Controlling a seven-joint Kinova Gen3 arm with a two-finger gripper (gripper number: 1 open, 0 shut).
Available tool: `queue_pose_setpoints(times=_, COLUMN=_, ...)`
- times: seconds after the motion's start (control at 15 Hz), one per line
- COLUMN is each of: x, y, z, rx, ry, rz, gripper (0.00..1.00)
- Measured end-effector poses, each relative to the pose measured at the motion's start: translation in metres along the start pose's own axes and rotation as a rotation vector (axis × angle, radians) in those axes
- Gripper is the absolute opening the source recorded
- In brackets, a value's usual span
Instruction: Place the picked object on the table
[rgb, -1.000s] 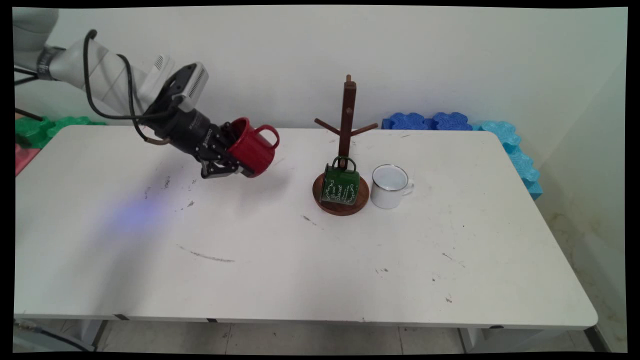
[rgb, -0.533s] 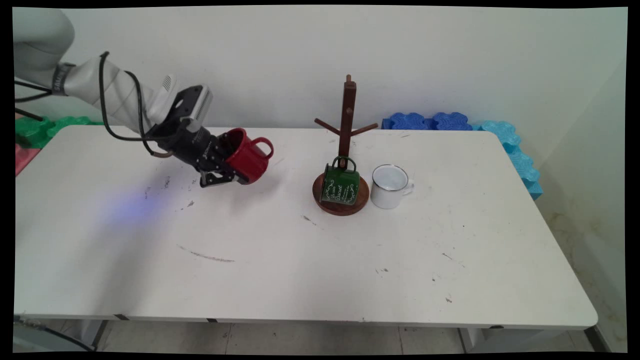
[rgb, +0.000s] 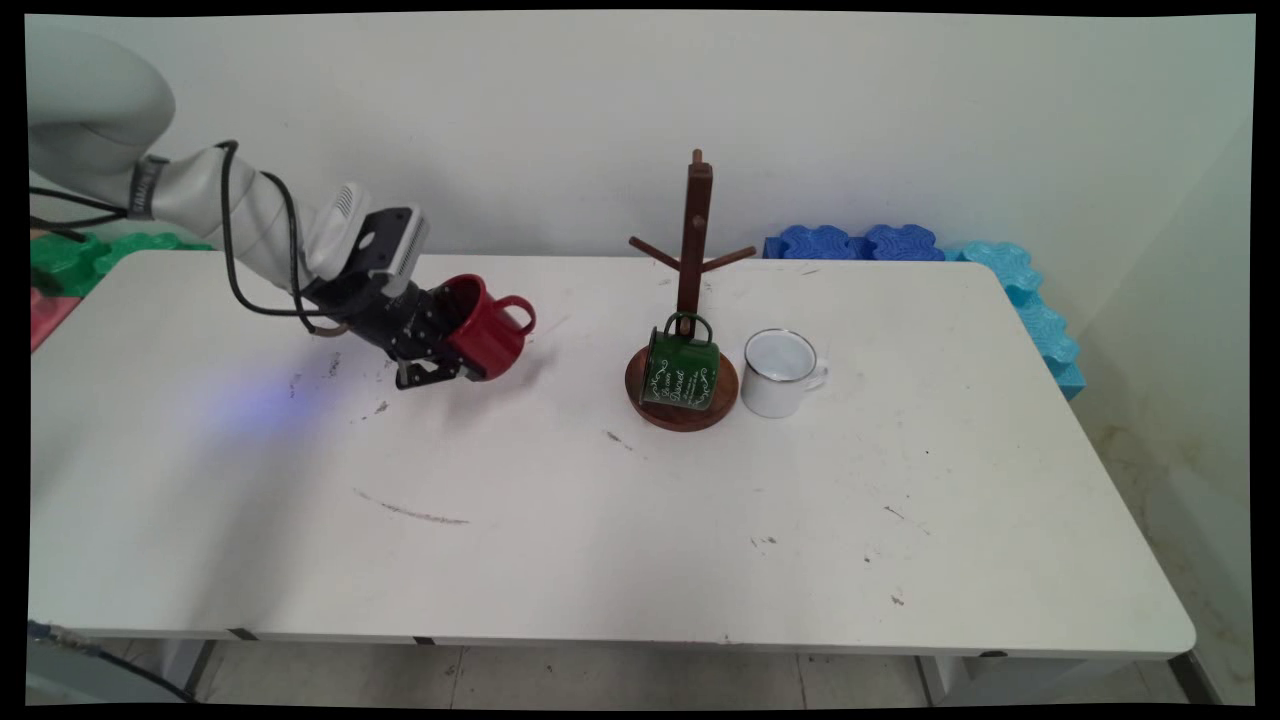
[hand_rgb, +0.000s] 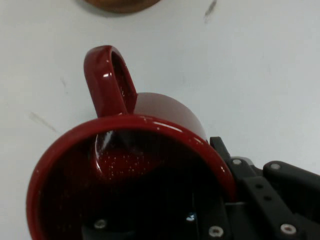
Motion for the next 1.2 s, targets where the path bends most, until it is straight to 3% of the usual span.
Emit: queue_pose_setpoints(times=1.2, x=-0.018, y=-0.005, z=0.046, rx=0.029, ry=-0.083, rz=0.033, gripper=0.0)
